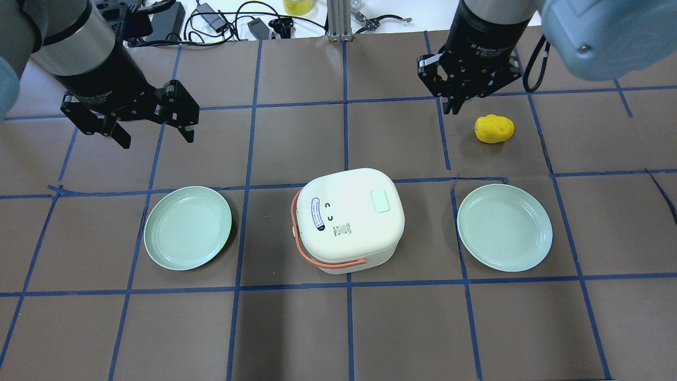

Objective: Press rice cooker button
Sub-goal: 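Move the right gripper over the rice cooker's pale green lid button, then press down on the green button with the closed right gripper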

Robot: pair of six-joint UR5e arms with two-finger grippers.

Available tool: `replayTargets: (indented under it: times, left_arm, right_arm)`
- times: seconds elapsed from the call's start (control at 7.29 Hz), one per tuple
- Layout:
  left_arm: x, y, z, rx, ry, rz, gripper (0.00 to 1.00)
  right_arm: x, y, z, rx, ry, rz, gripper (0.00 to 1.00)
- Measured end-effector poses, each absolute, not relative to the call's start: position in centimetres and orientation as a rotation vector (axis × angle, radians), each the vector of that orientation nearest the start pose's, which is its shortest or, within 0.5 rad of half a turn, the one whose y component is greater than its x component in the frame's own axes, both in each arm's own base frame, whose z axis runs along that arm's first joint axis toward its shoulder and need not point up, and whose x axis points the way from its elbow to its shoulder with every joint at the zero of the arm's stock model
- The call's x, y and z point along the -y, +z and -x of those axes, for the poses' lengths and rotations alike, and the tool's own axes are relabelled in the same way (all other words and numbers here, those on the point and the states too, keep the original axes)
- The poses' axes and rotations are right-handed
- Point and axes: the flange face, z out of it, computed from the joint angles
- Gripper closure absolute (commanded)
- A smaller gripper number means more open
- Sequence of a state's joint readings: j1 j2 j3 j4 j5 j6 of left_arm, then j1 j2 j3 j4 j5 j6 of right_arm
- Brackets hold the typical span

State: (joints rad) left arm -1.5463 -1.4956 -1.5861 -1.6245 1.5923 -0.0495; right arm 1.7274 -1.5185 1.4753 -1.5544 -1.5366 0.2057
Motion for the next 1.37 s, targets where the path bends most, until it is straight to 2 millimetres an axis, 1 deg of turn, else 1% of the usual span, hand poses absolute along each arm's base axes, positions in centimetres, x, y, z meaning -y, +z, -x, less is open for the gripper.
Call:
replayTargets:
  times: [0.27,0.41,0.69,0.82,1.1,1.37]
  left_arm:
    - [46.3,51.1,12.0,-3.118,-0.010,0.115,0.00]
    - [46.3,51.1,12.0,-3.118,-0.010,0.115,0.00]
    - [46.3,51.1,12.0,-3.118,-0.010,0.116,0.00]
    - [46.3,51.1,12.0,-3.118,-0.010,0.116,0.00]
    - [46.3,51.1,12.0,-3.118,-0.010,0.116,0.00]
    - [46.3,51.1,12.0,-3.118,-0.010,0.117,0.00]
  right_arm:
    - [46.5,46.8,-25.6,-3.122,0.061,-0.015,1.00]
    - [45.6,44.8,-27.1,-3.124,0.066,0.026,1.00]
    - [44.8,40.8,-28.5,-3.114,0.037,0.072,1.00]
    - [44.0,39.1,-29.2,-3.116,0.039,0.101,1.00]
    - [43.2,36.9,-30.5,-3.121,0.070,0.139,1.00]
    - [42.9,36.1,-31.1,-3.125,0.087,0.155,1.00]
